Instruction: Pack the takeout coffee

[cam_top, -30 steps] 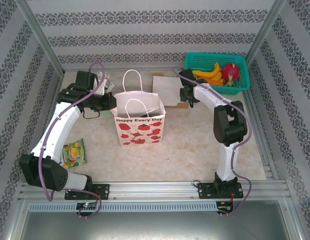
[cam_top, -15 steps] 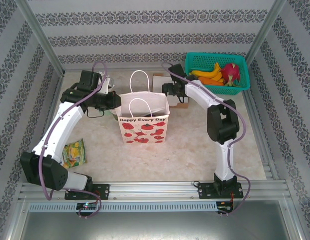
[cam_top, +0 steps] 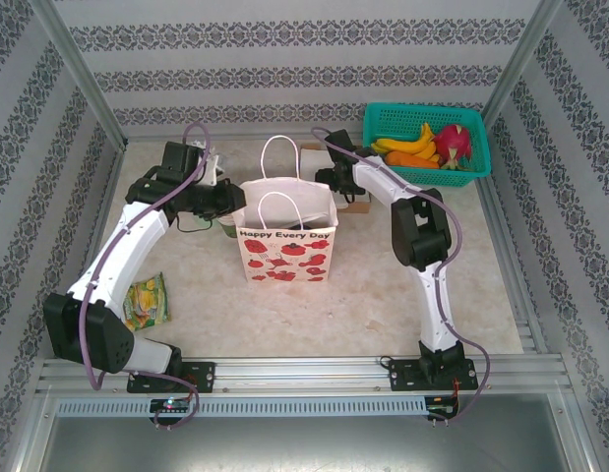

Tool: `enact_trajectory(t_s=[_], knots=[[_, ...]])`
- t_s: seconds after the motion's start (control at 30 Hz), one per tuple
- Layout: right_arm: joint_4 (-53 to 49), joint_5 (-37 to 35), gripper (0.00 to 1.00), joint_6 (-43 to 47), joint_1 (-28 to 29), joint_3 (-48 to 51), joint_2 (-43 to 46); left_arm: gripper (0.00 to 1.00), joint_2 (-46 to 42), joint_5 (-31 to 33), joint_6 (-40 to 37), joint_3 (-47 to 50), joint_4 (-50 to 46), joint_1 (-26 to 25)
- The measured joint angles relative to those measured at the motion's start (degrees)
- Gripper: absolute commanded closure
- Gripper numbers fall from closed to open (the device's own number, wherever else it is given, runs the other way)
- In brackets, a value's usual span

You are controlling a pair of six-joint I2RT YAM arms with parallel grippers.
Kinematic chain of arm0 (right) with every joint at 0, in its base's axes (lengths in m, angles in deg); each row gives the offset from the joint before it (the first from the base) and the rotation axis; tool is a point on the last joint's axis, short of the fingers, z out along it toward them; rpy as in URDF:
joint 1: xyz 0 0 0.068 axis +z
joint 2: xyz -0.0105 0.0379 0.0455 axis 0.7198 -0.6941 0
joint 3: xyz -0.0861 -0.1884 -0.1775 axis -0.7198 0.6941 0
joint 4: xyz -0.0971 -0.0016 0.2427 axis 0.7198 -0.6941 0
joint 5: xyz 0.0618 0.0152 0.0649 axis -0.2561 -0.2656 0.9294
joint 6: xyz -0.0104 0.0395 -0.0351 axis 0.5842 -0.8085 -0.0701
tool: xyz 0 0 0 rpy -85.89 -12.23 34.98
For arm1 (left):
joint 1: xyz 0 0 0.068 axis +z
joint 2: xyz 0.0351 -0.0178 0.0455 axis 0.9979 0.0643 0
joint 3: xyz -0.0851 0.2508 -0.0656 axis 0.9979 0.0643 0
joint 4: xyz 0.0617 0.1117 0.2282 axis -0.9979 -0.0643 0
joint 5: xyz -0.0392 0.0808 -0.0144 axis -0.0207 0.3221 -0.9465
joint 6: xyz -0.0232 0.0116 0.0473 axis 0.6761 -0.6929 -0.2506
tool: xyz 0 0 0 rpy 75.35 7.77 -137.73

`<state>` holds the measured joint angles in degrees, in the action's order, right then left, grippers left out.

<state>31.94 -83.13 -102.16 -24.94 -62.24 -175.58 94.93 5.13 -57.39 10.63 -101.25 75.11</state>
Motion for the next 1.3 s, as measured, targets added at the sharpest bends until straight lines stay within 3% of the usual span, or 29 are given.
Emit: enact_trajectory(t_s=[0.27, 0.43, 0.6, 0.77, 0.87, 1.0, 1.3], knots=[[-5.6, -2.7, 0.54, 0.4, 0.2, -8.6, -4.6, 0.64, 0.0, 0.6, 0.0, 0.1, -0.4, 0.0], [-6.1, -2.7, 0.69, 0.3, 0.2, -8.7, -4.7, 0.45, 0.0, 1.4, -0.7, -0.1, -0.6, 0.0], [-6.2, -2.8, 0.74, 0.2, 0.2, -8.7, -4.6, 0.24, -0.5, 2.6, -1.4, -0.9, -0.8, 0.0], [-6.1, -2.7, 0.74, 0.2, 0.2, -8.7, -4.6, 0.12, -1.8, 3.5, -1.5, -1.0, -0.8, 0.0], [-6.1, -2.7, 0.82, 0.4, 0.2, -8.7, -4.5, 0.01, -2.1, 4.1, -1.5, -1.0, -0.8, 0.0], [-5.9, -2.7, 0.92, 0.6, 0.2, -8.5, -3.6, 0.00, -2.1, 4.6, -1.5, -1.0, -0.8, 0.0], [-4.4, -3.0, 1.00, 0.6, 0.2, -5.9, 1.2, 0.00, -2.8, 6.2, -1.5, -1.0, -0.8, 0.0]])
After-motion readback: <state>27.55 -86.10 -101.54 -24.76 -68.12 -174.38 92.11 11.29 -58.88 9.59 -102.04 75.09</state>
